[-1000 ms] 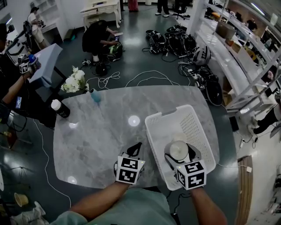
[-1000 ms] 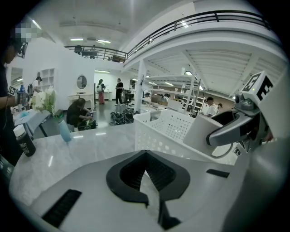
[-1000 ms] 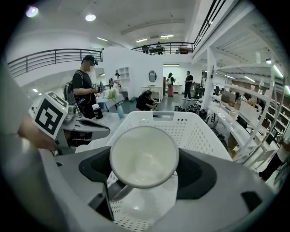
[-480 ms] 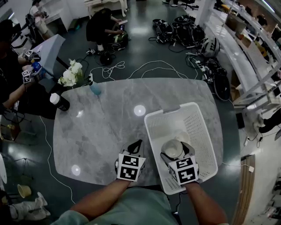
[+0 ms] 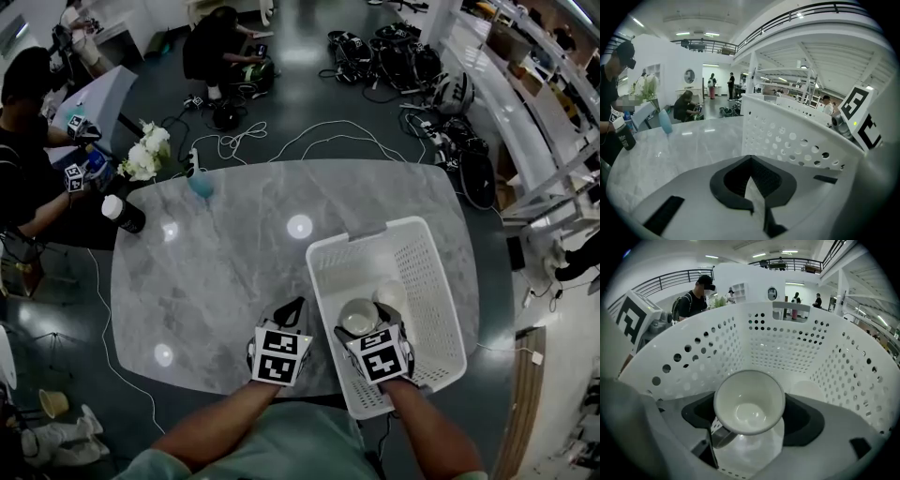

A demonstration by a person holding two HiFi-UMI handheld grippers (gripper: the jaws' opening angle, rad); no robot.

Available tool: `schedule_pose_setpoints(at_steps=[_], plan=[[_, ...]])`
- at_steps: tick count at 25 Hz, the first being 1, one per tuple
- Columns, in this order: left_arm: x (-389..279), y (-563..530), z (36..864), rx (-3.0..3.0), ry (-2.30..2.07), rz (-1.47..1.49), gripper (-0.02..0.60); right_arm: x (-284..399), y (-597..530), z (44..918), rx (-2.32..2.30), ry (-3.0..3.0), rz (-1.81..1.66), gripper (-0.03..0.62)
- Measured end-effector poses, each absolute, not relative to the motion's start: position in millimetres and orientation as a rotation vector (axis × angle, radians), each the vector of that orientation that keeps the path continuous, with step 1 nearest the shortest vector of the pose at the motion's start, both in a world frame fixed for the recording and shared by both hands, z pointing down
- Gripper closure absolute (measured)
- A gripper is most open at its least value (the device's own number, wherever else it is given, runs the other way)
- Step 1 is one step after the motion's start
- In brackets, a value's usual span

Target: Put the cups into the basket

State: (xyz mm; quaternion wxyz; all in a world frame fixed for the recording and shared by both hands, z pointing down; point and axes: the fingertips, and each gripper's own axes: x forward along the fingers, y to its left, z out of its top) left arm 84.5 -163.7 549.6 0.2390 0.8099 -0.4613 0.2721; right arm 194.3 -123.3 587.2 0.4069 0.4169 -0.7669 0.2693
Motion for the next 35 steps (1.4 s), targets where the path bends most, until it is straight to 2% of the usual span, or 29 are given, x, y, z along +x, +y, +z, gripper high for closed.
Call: schedule_pose_setpoints(at_steps=[20, 35], plan=[[74, -159, 551, 2.230, -1.234, 0.735, 0.580, 199, -112, 629, 1.007, -1.779, 0.739, 0.201], [69, -147, 533, 2.264, -1.209, 0.703, 0.580, 205, -102, 601, 1.005, -1.761, 0.753, 0.201]])
